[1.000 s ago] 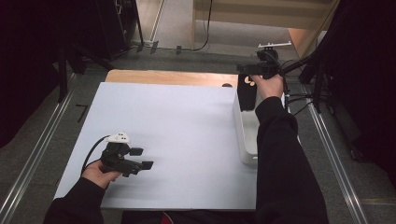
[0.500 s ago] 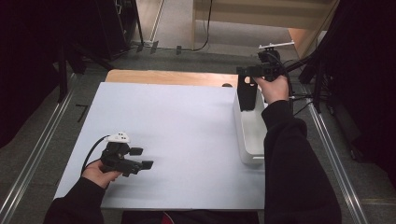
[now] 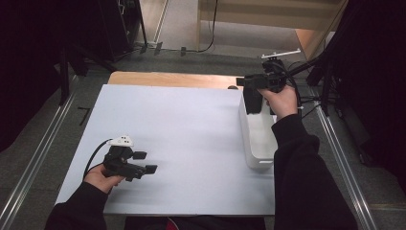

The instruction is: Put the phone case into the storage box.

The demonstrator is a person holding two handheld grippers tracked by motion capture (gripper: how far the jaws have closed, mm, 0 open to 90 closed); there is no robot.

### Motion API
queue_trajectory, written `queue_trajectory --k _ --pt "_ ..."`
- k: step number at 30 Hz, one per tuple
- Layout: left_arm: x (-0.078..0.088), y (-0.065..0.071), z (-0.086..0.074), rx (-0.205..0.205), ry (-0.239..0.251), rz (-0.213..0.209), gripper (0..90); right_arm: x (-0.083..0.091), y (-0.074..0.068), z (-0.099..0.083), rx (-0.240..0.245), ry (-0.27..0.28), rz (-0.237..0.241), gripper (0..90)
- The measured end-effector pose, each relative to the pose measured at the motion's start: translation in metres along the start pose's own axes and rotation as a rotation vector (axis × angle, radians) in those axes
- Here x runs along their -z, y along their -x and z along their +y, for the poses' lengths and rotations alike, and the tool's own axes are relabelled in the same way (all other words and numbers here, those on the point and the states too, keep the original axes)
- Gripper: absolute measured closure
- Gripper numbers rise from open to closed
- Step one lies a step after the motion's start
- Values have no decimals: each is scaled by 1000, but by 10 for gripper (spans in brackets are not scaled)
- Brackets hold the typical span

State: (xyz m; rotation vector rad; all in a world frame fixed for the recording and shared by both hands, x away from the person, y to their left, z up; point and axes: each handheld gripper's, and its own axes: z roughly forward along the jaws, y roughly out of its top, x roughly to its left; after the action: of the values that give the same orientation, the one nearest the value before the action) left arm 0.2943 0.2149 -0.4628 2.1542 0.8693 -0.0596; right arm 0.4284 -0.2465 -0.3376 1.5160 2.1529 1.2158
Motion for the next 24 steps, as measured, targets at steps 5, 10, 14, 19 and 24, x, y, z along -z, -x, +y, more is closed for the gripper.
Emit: queue_trajectory --k 5,10,14,19,24 --pt "0 -1 0 6 -1 -3 224 6 -8 -8 8 1 29 143" --pt "0 -1 0 8 3 -4 224 11 -15 -19 27 -7 59 143" --pt "0 -1 0 8 2 -5 224 13 -18 -27 39 -8 84 143" --pt "1 -1 0 12 9 -4 224 13 -23 -40 62 -18 104 143" --pt "1 -2 0 10 3 -2 224 12 -28 -51 92 -27 119 144"
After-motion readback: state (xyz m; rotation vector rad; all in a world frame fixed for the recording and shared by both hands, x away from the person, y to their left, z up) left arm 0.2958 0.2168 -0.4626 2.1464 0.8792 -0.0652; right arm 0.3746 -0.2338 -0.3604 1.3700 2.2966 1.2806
